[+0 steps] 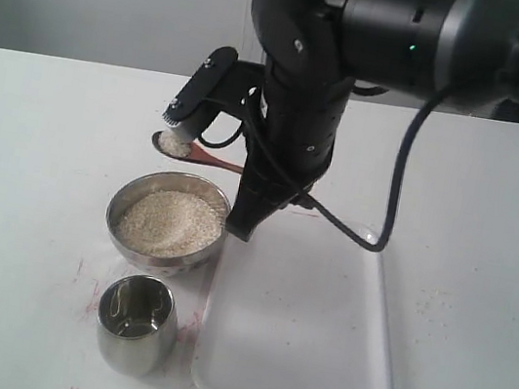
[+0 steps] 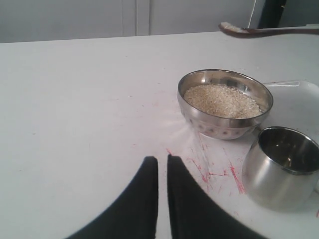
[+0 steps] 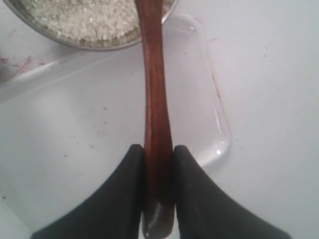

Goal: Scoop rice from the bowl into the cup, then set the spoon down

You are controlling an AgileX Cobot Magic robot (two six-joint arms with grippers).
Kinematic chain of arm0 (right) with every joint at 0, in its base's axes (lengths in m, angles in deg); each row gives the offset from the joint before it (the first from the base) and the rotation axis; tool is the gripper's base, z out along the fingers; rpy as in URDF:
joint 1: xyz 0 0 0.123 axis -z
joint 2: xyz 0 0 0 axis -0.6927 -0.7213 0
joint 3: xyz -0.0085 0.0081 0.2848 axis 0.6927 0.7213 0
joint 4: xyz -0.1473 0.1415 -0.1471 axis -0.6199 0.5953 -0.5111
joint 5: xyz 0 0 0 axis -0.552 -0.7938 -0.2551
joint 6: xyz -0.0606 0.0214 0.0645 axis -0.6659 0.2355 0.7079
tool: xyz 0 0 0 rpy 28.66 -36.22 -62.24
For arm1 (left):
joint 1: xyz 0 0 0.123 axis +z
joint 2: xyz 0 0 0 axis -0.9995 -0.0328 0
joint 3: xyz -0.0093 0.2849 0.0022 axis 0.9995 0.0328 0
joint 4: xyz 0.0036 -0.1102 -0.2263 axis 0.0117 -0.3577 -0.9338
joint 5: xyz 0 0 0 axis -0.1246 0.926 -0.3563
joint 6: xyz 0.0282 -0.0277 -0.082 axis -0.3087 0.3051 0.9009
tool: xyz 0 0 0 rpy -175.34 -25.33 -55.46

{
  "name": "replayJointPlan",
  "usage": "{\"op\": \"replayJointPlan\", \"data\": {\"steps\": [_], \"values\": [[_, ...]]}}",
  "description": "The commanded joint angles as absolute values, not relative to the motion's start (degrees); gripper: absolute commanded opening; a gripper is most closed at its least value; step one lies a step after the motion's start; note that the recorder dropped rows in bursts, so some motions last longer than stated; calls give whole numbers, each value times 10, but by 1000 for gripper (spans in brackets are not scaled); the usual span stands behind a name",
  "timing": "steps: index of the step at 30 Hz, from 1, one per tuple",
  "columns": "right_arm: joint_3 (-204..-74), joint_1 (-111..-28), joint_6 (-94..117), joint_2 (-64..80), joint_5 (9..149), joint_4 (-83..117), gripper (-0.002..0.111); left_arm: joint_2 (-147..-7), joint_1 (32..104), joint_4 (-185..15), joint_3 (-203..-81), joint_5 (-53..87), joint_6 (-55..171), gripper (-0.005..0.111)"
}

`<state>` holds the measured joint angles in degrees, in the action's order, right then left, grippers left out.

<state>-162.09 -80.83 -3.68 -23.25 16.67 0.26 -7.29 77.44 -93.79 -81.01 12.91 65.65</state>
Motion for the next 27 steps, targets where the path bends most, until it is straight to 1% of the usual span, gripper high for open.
{"op": "replayJointPlan", "data": {"steps": [1, 6, 10, 15, 27], "values": [[-1623, -826, -28, -192, 95, -38, 0, -73, 774, -944, -814, 131, 660, 14], [-1623, -873, -28, -156, 90, -46, 0, -73, 774, -944, -814, 131, 660, 14], [-1622, -914, 23, -138, 90, -42, 0, -73, 774, -944, -814, 131, 660, 14], [-1608, -969, 32, -117, 90, -32, 0, -73, 774, -944, -814, 131, 660, 14], [-1484, -1075, 156, -43, 90, -38, 0, -73, 774, -944, -814, 131, 660, 14]]}}
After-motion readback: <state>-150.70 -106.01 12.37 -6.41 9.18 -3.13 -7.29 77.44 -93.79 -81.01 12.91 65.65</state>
